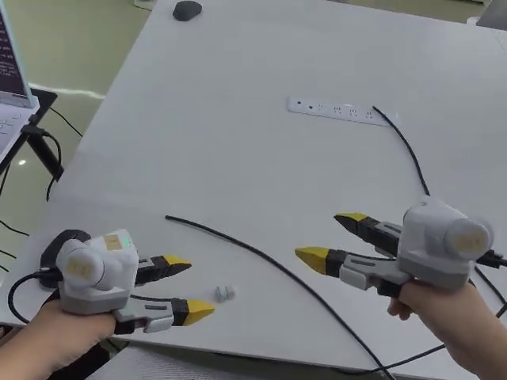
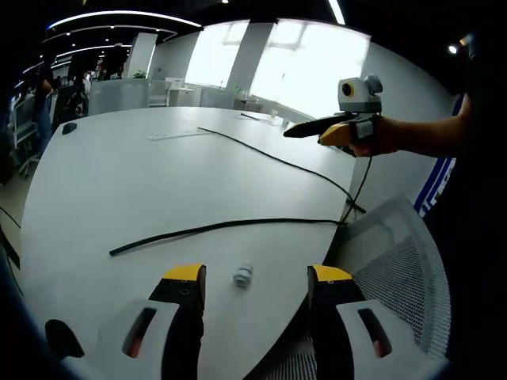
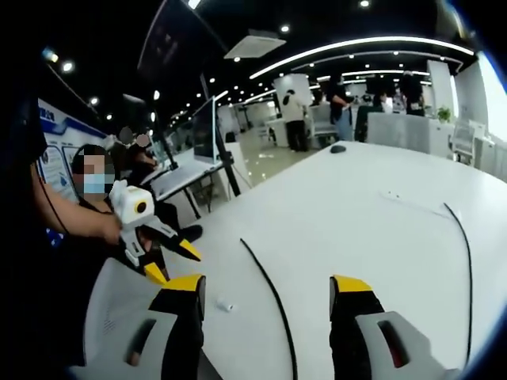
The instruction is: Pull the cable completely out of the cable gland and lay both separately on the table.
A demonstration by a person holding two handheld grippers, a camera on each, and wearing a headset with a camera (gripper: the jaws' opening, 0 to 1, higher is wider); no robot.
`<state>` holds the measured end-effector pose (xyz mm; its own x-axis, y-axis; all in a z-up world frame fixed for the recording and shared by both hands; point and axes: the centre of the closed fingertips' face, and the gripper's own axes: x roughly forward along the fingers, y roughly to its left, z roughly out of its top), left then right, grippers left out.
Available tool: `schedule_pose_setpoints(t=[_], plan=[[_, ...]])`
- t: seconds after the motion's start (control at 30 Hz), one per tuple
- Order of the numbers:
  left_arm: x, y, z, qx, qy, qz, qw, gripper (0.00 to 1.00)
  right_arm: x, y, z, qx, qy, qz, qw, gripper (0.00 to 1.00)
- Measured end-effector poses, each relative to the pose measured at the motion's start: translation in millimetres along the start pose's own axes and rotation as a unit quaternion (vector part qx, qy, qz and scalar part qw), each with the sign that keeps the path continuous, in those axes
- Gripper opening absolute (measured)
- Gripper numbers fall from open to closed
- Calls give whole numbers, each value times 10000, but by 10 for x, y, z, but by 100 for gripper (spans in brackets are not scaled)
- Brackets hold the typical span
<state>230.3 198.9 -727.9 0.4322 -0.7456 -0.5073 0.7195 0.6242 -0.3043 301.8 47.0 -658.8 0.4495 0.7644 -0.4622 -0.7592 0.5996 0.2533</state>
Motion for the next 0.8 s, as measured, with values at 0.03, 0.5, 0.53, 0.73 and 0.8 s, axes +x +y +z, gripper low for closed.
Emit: schedule_pose_setpoints(t=[0.03, 0.5, 0.53, 0.73, 0.8], plan=[[-23, 2, 30, -5, -33, 25, 10000, 53, -40, -9, -31, 21, -21, -30, 10000, 65], [-198, 70, 57, 90, -88, 322, 9994, 57, -372, 59, -581, -199, 373, -262, 9988, 74], [-207, 74, 58, 91, -90, 339, 9993, 58, -387, 66, -598, -192, 370, -254, 9988, 75], [-245, 86, -40, 185, 173, 405, 9989, 70, -411, 190, -727, -87, 424, -48, 9991, 82], [-251, 90, -58, 180, 168, 411, 9989, 72, -402, 212, -783, -140, 497, -14, 9987, 84]])
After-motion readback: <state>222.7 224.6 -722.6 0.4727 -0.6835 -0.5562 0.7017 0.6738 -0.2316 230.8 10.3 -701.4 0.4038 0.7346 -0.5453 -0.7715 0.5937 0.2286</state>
